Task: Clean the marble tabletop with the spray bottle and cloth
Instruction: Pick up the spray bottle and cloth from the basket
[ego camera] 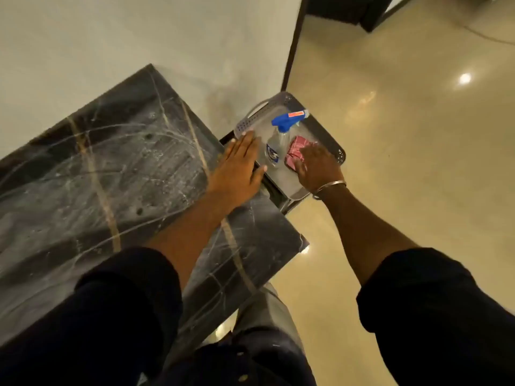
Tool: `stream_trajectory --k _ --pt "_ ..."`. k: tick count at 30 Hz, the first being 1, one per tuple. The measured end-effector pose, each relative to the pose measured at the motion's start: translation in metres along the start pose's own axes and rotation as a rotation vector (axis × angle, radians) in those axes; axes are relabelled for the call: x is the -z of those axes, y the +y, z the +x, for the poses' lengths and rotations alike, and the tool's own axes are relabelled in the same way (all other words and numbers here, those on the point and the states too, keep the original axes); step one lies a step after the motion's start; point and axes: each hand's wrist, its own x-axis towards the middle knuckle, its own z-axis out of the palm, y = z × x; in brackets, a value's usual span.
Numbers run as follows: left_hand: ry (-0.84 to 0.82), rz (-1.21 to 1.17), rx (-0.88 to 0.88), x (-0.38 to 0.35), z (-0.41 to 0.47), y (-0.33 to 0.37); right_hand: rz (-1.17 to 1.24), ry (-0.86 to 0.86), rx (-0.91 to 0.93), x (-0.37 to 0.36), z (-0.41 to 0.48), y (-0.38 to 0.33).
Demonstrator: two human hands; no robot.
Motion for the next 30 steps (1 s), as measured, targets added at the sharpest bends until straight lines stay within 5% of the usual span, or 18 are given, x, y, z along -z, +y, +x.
stream_trajectory --k 8,13,22,30 --pt "-0.061 -0.632 0.395 -0.05 0.084 0.025 0.061 -0.315 -0.165 -0.054 0.074 0.069" --pt "-0.026 -0.789 0.522 -0.075 0.112 0.013 0.064 -0.266 -0.131 -0.096 0.11 0.079" --pt "0.077 -0.898 0.51 -0.093 0.134 0.008 -0.193 -0.26 -0.227 -0.118 0.149 0.089" --pt "0.119 -0.778 0.345 -0.102 0.151 0.008 -0.099 -0.263 -0.264 -0.117 0.148 0.095"
